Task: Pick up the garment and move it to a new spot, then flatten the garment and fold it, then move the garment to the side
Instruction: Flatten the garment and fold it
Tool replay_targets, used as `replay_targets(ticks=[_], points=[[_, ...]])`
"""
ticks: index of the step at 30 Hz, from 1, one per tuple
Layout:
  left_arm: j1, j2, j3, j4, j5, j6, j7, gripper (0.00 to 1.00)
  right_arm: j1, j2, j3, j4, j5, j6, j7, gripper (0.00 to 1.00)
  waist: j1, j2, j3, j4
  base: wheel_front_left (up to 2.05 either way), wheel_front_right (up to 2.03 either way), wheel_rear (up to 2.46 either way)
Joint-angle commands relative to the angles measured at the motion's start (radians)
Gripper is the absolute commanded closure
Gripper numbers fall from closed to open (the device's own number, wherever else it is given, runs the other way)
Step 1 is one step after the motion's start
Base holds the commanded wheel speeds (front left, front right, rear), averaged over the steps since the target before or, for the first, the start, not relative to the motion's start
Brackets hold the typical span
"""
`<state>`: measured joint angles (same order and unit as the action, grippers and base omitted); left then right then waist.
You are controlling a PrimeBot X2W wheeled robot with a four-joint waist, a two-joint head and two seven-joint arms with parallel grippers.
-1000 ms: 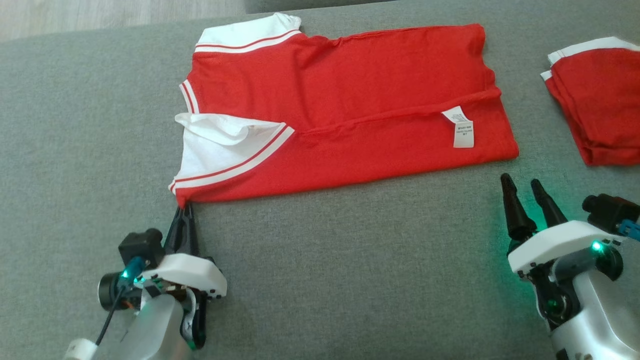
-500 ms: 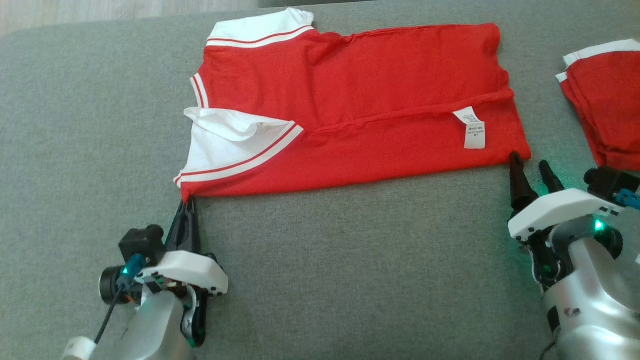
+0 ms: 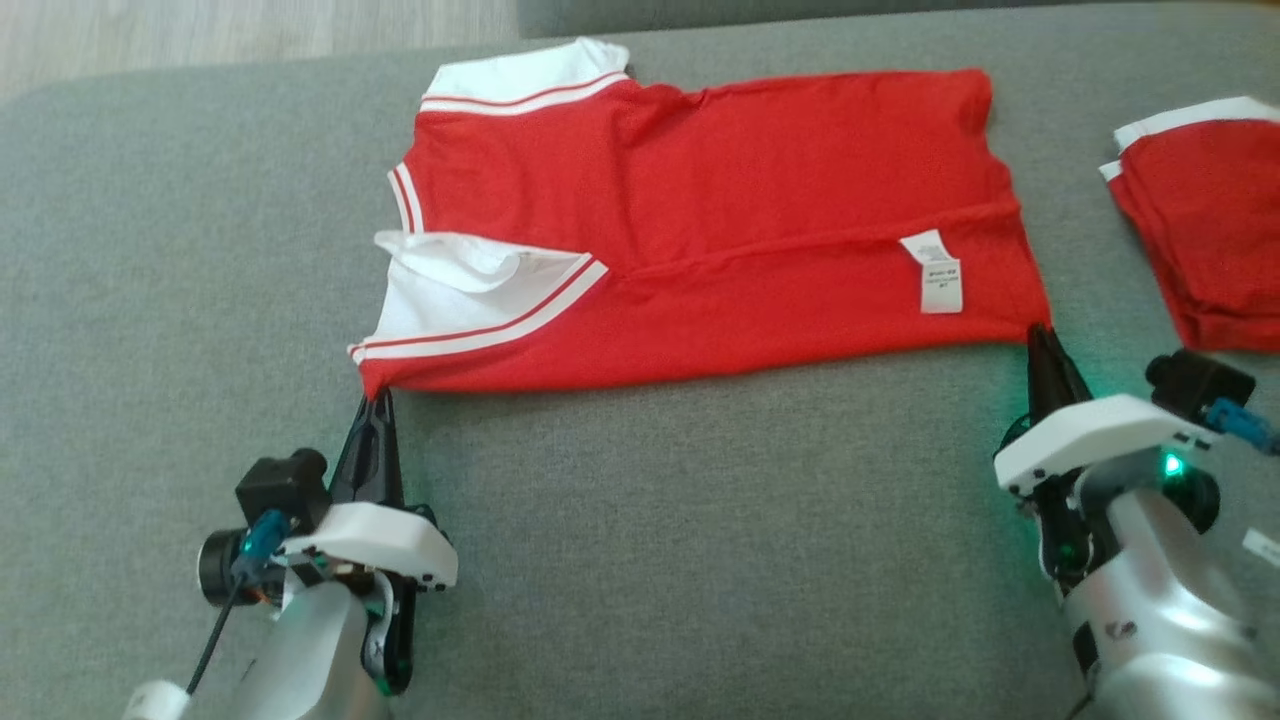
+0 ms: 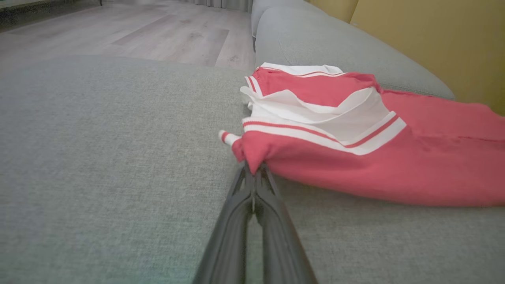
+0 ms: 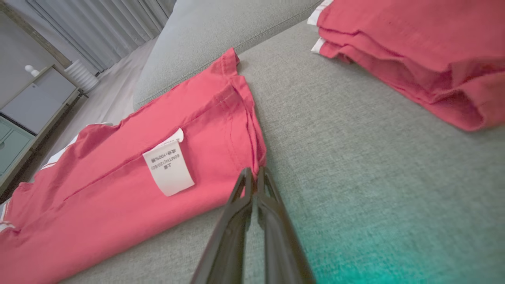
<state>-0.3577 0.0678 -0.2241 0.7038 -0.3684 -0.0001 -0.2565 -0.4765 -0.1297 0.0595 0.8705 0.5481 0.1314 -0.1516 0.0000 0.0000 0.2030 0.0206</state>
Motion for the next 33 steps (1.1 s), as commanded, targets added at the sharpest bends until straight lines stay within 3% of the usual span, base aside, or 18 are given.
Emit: replay_targets(ticks=[1,7,17,25,33], points=[[0.012,0.016,0.043,-0.04,0.008,0.003,-0.005,1.0,0.016,0.01,0.032,-0.026,0.014,-0.001,-0.023,1.0,0.0,0.0,-0.018,-0.009,0.0,0.0,0.0],[0.117,0.015,0.07,-0.116,0.015,0.008,-0.005,1.0,0.098,0.004,0.069,-0.061,0.036,-0.001,-0.052,1.0,0.0,0.0,-0.067,-0.025,0.0,0.0,0.0],[0.274,0.012,0.062,-0.241,0.034,0.017,-0.005,1.0,0.241,-0.06,0.068,-0.179,0.04,-0.001,-0.057,1.0,0.0,0.0,-0.111,-0.016,0.0,0.0,0.0],[0.376,0.014,0.018,-0.316,0.049,0.021,0.015,1.0,0.403,-0.097,0.006,-0.317,0.016,-0.001,-0.004,1.0,0.0,0.0,-0.144,-0.006,0.0,0.0,0.0],[0.476,0.013,0.016,-0.39,0.037,0.056,0.033,1.0,0.525,-0.066,-0.076,-0.438,-0.029,-0.001,0.062,1.0,0.0,0.0,-0.168,-0.01,0.0,0.0,0.0]])
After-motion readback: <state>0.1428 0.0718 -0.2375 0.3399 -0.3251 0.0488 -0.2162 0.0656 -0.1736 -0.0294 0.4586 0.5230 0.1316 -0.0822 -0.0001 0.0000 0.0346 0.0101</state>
